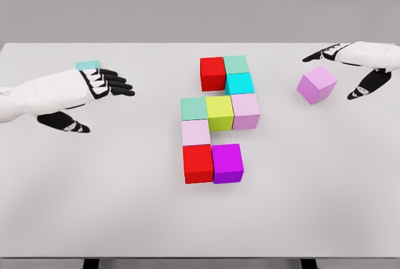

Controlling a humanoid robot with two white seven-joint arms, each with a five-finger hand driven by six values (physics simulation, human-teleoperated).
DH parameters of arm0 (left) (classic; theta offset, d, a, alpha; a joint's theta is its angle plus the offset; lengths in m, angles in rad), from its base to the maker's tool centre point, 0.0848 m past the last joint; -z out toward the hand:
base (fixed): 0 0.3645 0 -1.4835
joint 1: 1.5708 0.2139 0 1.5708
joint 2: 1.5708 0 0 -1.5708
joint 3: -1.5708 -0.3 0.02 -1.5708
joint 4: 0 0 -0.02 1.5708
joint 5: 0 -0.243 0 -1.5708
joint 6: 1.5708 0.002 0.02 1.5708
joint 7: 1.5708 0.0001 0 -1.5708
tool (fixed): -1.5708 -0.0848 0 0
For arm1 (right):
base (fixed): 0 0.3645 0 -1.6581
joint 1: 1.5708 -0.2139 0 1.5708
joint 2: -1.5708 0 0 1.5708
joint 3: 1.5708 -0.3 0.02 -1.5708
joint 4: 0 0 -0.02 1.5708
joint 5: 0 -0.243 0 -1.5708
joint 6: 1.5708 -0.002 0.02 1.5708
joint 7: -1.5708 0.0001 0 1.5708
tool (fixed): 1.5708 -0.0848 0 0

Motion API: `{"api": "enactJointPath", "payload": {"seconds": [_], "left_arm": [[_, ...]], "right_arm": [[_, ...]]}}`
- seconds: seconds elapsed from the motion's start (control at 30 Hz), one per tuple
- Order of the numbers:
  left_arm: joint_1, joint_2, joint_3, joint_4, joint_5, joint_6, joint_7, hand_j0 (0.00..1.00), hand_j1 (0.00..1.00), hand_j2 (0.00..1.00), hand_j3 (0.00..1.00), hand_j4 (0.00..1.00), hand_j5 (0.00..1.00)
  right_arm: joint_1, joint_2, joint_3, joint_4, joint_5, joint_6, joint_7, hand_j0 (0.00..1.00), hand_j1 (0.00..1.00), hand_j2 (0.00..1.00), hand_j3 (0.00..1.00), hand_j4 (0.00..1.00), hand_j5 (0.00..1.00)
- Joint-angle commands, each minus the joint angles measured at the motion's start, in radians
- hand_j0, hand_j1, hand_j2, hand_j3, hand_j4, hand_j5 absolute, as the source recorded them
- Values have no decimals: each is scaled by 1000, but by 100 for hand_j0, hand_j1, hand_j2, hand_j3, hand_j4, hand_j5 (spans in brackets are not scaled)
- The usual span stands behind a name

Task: Assemble the squares on the desktop into the number 2

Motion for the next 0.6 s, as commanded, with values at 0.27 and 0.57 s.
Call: {"api": "enactJointPath", "payload": {"seconds": [0.27, 0.57], "left_arm": [[-57, -9, 8, 104, -87, 2, -37, 100, 100, 100, 100, 100, 100], [-173, -138, -8, 298, -222, 2, -35, 100, 100, 100, 100, 100, 100]], "right_arm": [[0, -2, -1, 20, -5, -2, 0, 100, 100, 100, 100, 100, 100], [-17, 92, -1, 173, -5, 27, 0, 100, 100, 100, 100, 100, 100]]}}
